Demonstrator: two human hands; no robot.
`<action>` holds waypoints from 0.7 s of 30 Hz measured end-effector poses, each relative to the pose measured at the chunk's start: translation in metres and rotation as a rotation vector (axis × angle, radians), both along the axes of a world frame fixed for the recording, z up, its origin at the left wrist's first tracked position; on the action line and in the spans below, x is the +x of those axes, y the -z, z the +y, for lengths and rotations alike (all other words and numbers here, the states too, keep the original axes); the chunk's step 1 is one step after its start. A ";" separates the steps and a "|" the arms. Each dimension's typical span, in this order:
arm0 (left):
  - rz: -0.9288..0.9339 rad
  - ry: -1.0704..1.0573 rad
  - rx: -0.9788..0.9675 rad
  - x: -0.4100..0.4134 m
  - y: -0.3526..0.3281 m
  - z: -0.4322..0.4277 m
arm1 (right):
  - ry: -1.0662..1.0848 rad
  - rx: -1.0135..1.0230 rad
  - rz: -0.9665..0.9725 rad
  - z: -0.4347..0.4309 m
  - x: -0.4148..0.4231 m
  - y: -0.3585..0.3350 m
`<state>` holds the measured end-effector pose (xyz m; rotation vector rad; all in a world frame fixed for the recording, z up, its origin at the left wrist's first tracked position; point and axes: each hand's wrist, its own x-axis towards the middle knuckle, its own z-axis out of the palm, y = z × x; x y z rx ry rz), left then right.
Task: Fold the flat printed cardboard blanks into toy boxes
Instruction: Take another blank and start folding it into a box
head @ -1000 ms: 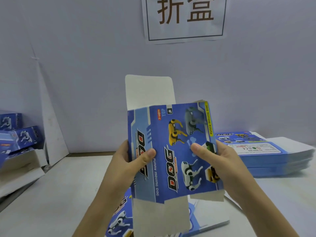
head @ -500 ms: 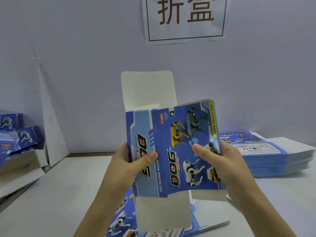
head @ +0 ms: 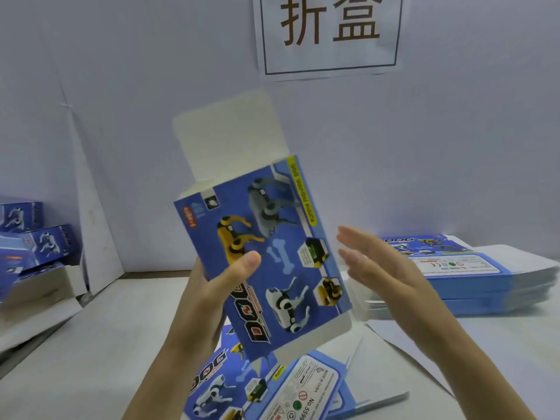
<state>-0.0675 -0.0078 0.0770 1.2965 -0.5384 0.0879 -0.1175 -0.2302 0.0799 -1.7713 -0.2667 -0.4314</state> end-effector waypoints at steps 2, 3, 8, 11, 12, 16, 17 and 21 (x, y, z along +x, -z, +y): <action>0.105 0.036 -0.063 0.002 0.001 0.001 | 0.049 0.004 0.012 -0.005 0.000 -0.001; 0.164 0.039 -0.088 0.003 0.002 0.000 | 0.063 0.015 0.025 -0.006 -0.001 -0.001; 0.280 0.028 -0.142 0.005 0.007 -0.003 | 0.043 0.026 0.082 -0.003 0.001 0.000; 0.270 0.006 -0.117 0.005 0.006 -0.003 | 0.037 0.024 0.094 -0.004 0.001 0.000; 0.271 0.001 -0.122 0.005 0.006 -0.003 | 0.037 0.040 0.092 -0.005 0.001 0.000; 0.316 0.038 -0.097 0.004 0.004 0.000 | 0.012 0.076 0.125 -0.005 0.003 0.002; 0.334 0.054 -0.085 0.004 0.005 0.000 | -0.004 0.066 0.149 -0.004 0.003 0.003; 0.358 0.102 -0.028 0.001 0.006 -0.003 | -0.119 0.061 0.334 0.010 0.007 0.006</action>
